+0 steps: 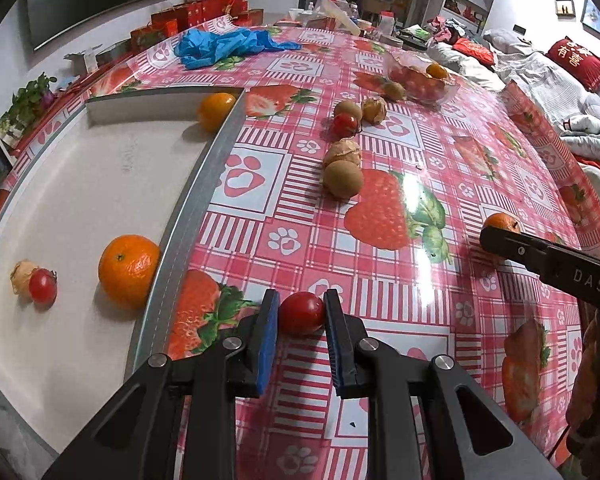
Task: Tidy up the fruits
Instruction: 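Carry the tomato in the left gripper over the tray while the right gripper carries the orange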
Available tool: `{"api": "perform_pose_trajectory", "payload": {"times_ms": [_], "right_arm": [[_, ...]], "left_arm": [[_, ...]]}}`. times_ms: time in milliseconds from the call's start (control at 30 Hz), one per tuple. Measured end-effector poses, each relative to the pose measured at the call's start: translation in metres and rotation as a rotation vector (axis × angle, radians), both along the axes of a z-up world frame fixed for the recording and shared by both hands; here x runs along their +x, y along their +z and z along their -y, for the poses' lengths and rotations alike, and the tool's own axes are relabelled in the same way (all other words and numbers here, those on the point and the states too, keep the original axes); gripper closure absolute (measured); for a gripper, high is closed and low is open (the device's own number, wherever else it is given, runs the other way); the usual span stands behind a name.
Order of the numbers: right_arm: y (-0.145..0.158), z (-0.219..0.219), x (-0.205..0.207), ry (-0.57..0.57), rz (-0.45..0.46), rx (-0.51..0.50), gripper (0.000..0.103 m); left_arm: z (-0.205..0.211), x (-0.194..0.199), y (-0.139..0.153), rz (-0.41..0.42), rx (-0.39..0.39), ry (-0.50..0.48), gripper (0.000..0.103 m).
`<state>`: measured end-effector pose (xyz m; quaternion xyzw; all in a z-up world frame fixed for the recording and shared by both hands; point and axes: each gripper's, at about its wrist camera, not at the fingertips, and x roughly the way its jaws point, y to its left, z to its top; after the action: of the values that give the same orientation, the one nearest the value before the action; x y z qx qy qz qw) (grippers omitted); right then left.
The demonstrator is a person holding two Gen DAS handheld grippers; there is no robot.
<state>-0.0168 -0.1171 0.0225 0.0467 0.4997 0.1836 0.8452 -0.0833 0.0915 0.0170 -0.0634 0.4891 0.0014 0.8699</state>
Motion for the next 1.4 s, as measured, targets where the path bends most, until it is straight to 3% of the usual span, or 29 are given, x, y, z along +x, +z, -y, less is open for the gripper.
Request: {"api": "perform_pose_trajectory", "payload": {"times_ms": [767, 1167, 1400], "right_arm": [[0.014, -0.026, -0.009, 0.048, 0.009, 0.002, 0.063], [0.019, -0.056, -0.015, 0.102, 0.008, -0.007, 0.063], [0.023, -0.088, -0.015, 0.162, 0.001, 0.0, 0.063]], "left_arm": [[-0.004, -0.01, 0.028, 0.068, 0.019, -0.007, 0.08], [-0.034, -0.014, 0.042, 0.111, 0.012, 0.043, 0.08], [-0.074, -0.016, 0.051, 0.142, 0.033, 0.122, 0.08]]}}
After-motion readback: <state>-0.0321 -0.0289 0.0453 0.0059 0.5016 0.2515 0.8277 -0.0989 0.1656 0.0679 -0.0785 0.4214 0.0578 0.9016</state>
